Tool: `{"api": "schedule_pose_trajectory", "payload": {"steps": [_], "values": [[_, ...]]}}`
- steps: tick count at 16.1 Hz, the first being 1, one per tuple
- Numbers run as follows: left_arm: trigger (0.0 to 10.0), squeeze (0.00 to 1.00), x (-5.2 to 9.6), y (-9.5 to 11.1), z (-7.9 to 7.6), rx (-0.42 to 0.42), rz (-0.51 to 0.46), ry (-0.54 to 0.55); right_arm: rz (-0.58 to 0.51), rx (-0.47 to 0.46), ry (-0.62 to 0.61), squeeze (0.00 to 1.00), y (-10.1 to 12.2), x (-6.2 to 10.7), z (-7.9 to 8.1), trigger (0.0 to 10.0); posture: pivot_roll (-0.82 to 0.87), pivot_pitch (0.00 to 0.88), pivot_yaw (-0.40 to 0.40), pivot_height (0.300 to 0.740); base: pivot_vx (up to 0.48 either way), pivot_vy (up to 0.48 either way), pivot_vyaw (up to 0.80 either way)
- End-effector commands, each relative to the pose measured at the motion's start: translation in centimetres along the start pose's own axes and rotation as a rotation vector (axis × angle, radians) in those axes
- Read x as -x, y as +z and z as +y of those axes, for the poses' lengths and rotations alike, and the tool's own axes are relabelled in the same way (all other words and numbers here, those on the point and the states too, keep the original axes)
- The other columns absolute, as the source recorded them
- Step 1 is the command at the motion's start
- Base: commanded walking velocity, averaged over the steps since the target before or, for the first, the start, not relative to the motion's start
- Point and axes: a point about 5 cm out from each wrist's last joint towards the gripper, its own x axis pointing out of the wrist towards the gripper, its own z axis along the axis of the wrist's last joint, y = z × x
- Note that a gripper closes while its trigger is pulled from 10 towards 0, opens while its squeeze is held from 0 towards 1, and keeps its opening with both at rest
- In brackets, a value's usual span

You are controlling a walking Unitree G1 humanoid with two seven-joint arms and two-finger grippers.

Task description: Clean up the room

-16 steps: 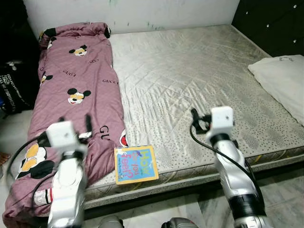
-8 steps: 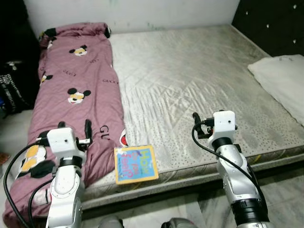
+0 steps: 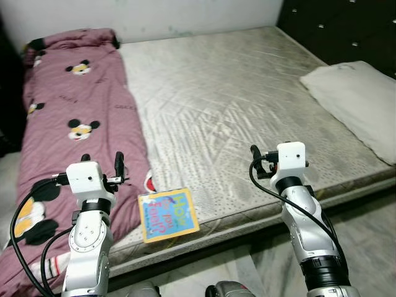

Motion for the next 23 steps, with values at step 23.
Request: {"api": "schedule_pose_trajectory", "payload": {"steps": [23], "values": [[10.0,0.00,-0.83,-0.37,-0.22,0.035,0.043,0.009,0.008,-0.005,0.053,0.00,0.18,-0.31,0.62,10.0,-0.05,0.000,-0.006,0.740,0.000,0.000,0.00]]}}
